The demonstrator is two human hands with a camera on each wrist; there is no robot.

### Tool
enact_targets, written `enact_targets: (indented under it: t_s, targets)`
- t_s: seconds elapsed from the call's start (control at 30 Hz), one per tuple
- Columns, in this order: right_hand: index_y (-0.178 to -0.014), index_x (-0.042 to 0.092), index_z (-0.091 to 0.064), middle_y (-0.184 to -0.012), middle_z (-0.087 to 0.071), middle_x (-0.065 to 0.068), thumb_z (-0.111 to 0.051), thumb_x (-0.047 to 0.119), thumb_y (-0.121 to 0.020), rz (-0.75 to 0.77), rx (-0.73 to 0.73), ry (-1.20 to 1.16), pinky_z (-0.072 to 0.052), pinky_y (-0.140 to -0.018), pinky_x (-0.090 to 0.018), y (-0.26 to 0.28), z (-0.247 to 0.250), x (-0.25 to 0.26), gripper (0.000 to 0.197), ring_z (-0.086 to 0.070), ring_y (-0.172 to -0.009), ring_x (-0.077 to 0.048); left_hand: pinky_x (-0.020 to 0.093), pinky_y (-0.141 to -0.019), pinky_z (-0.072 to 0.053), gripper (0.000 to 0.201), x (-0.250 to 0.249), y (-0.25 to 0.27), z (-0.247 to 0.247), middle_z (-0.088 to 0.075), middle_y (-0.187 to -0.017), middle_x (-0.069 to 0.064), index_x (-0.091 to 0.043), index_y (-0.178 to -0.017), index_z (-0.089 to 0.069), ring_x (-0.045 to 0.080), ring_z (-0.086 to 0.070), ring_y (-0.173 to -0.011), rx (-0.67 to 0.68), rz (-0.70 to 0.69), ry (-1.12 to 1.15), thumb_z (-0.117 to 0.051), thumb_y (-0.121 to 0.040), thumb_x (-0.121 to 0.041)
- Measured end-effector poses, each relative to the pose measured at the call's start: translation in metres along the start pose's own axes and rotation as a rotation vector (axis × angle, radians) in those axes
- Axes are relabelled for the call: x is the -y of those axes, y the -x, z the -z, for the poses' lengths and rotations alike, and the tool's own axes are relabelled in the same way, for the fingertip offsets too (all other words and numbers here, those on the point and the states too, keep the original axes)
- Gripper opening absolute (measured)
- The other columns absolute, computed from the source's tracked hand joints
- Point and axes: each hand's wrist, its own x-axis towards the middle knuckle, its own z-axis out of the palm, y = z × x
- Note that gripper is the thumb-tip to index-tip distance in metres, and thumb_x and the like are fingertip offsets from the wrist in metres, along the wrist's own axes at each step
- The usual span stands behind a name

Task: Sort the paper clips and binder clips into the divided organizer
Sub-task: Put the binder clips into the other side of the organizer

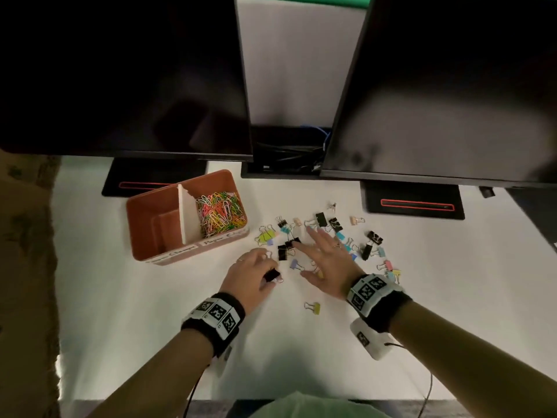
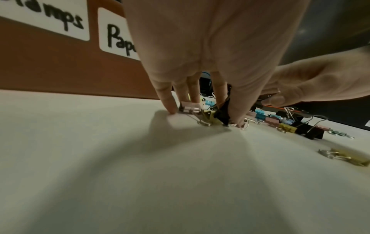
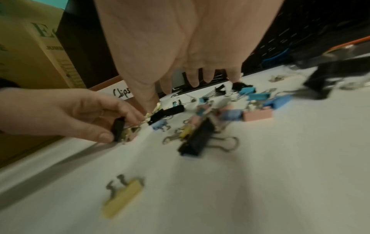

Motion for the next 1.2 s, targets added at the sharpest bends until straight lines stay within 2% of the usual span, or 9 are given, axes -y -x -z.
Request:
enact_targets:
  t_s: [0.13,0.27,0.4,0.53,0.67,0.77,0.83,1.0,1.2]
  targets:
    - [-0.145,0.042,-0.003,-0.158,0.014,-0.003,-0.036,0.058,-0.091,-0.168,0.021,0.119,0.005,-0.114,-0.057,0.015,0.000,-0.028,0.066,0.015,-0.145,-0.029,0.037,-0.111,-0.028,0.054,0.001,0.003,0.001,-0.023,-0.148,-0.001,-0.032,-0.126,-0.045,0.020,-0.030,-0.133,-0.038,0.000,0.046,-0.064,-0.077,-0.043]
    - [-0.144,0.045,0.006,-0.156,0.021,-0.007,-0.031,0.065,-0.088,-0.201,0.097,0.230,0.005,-0.112,-0.061,0.035,-0.004,-0.048,0.070,0.024,-0.140,-0.032,0.039,-0.113,-0.019,0.077,-0.006,-0.009,-0.001,0.004,-0.156,-0.004,-0.032,-0.142,-0.025,0.021,-0.008,-0.142,-0.049,-0.016,0.002,-0.063,-0.077,-0.049]
    - [-0.145,0.042,-0.001,-0.159,0.011,-0.004,-0.017,0.068,-0.083,-0.162,0.022,0.161,0.010,-0.110,-0.056,0.046,0.002,-0.057,0.069,0.020,-0.142,-0.027,0.041,-0.115,-0.022,0.074,-0.009,-0.018,-0.002,0.009,-0.156,-0.005,-0.027,-0.144,-0.024,0.020,-0.004,-0.144,0.035,-0.032,-0.049,-0.059,-0.082,-0.047]
    - [-0.147,0.032,-0.014,-0.159,-0.003,-0.003,-0.028,0.059,-0.089,-0.282,-0.085,0.114,0.003,-0.114,-0.054,0.052,0.011,-0.074,0.065,0.005,-0.147,-0.028,0.045,-0.115,-0.024,0.058,-0.007,-0.017,-0.003,0.002,-0.154,-0.013,-0.029,-0.139,-0.036,0.019,-0.007,-0.144,0.060,-0.145,-0.031,-0.058,-0.086,-0.039]
    - [-0.145,0.032,-0.017,-0.159,-0.002,-0.007,-0.044,0.051,-0.091,-0.377,-0.007,0.063,-0.018,-0.116,-0.052,0.056,0.006,-0.084,0.063,-0.007,-0.146,-0.034,0.042,-0.109,-0.032,0.052,-0.005,-0.008,0.002,-0.020,-0.153,-0.003,-0.027,-0.132,-0.045,0.020,-0.027,-0.136,-0.037,-0.133,-0.063,-0.060,-0.084,-0.039]
    - [-0.141,0.038,-0.021,-0.157,-0.007,-0.009,-0.050,0.049,-0.088,-0.330,0.004,0.081,-0.029,-0.112,-0.051,0.055,-0.002,-0.077,0.062,-0.016,-0.143,-0.037,0.041,-0.099,-0.043,0.036,0.002,-0.005,0.002,-0.046,-0.133,0.001,-0.020,-0.114,-0.060,0.023,-0.045,-0.116,-0.071,-0.079,-0.036,-0.068,-0.080,-0.032]
    - [-0.140,0.034,-0.031,-0.153,-0.019,-0.010,-0.053,0.041,-0.089,-0.314,-0.044,0.049,-0.034,-0.111,-0.046,0.050,-0.001,-0.070,0.056,-0.028,-0.137,-0.034,0.036,-0.094,-0.044,0.025,0.006,-0.005,0.001,-0.055,-0.116,0.001,-0.017,-0.101,-0.065,0.022,-0.049,-0.105,-0.093,-0.062,0.027,-0.071,-0.078,-0.024]
    - [-0.121,0.018,-0.059,-0.134,-0.043,-0.007,-0.061,0.026,-0.089,-0.248,-0.122,-0.097,-0.045,-0.100,-0.032,0.039,0.013,-0.068,0.034,-0.047,-0.117,-0.025,0.029,-0.084,-0.049,0.017,0.005,-0.004,0.008,-0.057,-0.101,0.004,-0.009,-0.094,-0.064,0.016,-0.057,-0.085,-0.214,-0.058,0.171,-0.069,-0.078,-0.006]
    - [-0.117,0.014,-0.061,-0.134,-0.043,-0.008,-0.059,0.023,-0.090,-0.285,-0.199,-0.142,-0.047,-0.097,-0.031,0.040,0.026,-0.077,0.029,-0.055,-0.110,-0.025,0.021,-0.080,-0.041,0.015,0.017,0.008,0.016,-0.056,-0.099,-0.001,-0.011,-0.094,-0.063,0.010,-0.052,-0.086,-0.304,-0.018,0.148,-0.068,-0.081,-0.013]
